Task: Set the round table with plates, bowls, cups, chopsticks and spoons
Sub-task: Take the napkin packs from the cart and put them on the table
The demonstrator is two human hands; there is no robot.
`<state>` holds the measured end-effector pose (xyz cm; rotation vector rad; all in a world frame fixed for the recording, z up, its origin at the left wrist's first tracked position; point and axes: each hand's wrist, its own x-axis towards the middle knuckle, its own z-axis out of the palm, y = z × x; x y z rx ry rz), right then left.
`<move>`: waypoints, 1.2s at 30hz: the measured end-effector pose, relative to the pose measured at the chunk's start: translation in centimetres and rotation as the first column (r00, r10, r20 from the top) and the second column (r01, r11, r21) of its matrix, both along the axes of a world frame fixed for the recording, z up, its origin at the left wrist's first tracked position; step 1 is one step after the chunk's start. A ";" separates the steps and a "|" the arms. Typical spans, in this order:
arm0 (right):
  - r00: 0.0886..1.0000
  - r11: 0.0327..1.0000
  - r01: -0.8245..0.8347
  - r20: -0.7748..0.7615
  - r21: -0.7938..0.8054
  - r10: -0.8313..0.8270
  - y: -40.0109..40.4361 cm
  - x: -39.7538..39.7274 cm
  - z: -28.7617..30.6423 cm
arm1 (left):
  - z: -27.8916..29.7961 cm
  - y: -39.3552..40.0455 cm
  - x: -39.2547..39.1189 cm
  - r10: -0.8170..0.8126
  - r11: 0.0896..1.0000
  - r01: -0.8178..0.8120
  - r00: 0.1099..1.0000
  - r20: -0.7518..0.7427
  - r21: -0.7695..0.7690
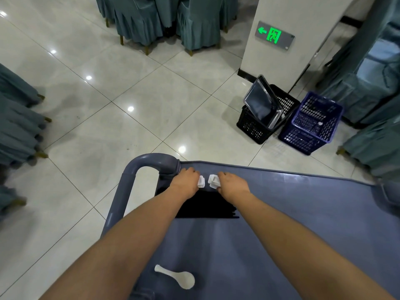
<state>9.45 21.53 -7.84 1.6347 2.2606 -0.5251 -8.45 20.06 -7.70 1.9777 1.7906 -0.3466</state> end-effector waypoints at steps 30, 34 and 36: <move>0.999 0.999 0.043 -0.025 -0.032 -0.044 -3.8 0.2 2.5 | 0.9 -4.0 0.6 0.101 0.994 -0.105 0.986 0.131 0.022; 1.000 0.999 0.011 -0.010 -0.035 -0.011 -6.4 0.4 3.5 | 1.4 -6.5 0.5 0.064 0.997 -0.068 0.991 0.119 0.034; 1.000 0.999 -0.015 -0.010 -0.034 0.015 -7.6 0.8 4.0 | 2.2 -7.9 0.7 0.048 0.997 -0.054 0.992 0.114 0.052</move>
